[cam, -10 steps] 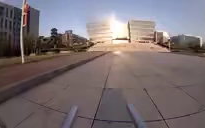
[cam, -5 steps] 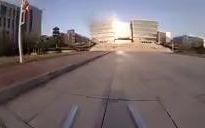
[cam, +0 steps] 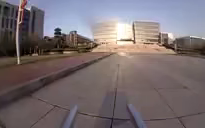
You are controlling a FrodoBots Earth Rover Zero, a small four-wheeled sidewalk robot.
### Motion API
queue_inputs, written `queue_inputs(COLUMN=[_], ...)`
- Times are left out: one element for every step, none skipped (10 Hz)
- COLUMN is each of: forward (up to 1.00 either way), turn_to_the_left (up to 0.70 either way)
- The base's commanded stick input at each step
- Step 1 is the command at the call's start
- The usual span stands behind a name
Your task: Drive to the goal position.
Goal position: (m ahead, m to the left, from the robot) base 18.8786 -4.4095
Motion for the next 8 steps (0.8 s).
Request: queue_inputs(forward=[0.70,0.70,0.70,0.70,0.70,0.70,0.70,0.70], turn_to_the_left=[-0.14,-0.14,-0.14,-0.14,-0.09,0.00,0.00,0.00])
